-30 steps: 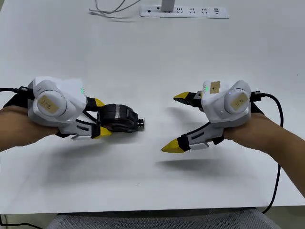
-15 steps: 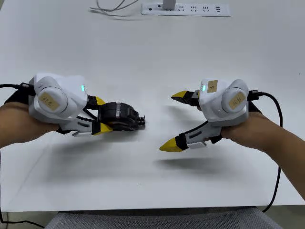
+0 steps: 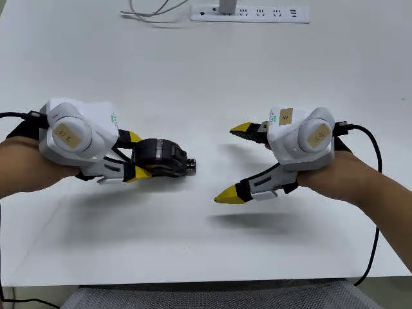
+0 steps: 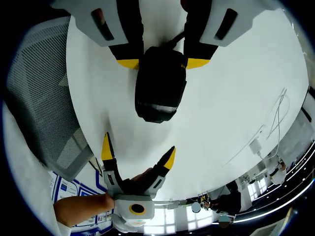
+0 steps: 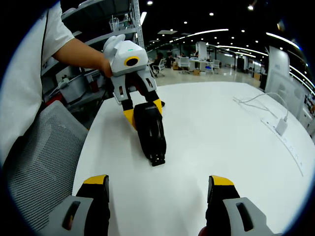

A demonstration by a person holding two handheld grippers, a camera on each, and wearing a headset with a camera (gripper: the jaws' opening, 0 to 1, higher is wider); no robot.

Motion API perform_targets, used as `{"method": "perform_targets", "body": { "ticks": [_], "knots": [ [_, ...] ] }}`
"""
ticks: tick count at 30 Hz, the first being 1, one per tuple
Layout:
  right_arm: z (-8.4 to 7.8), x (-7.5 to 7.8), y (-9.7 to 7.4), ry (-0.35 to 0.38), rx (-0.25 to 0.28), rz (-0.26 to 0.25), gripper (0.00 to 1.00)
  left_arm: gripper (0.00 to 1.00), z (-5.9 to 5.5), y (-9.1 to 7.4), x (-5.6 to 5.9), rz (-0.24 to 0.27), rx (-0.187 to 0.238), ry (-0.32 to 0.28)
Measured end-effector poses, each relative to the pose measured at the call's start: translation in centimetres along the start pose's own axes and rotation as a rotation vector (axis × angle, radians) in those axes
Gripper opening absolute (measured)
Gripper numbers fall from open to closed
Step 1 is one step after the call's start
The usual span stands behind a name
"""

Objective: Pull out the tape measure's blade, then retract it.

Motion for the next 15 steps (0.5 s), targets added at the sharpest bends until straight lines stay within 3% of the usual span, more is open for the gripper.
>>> {"method": "perform_targets", "body": {
  "ticks": [15],
  "knots": [
    [0.47,0.02,0.05,-0.019,-0.001,-0.002,0.74,0.26,0.02,-0.02,0.02,-0.001,-0.003,0.001]
  ]
}}
Point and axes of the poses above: the centre of the closed fingertips' face, and the gripper's own axes: y roughly forward along the fingers, x roughly to its right, z roughly out of its top, the point moved 6 cm from there along -y, roughly backward along the fingers, and after that the axes turned 11 degrees about z, right-handed, at the moved point
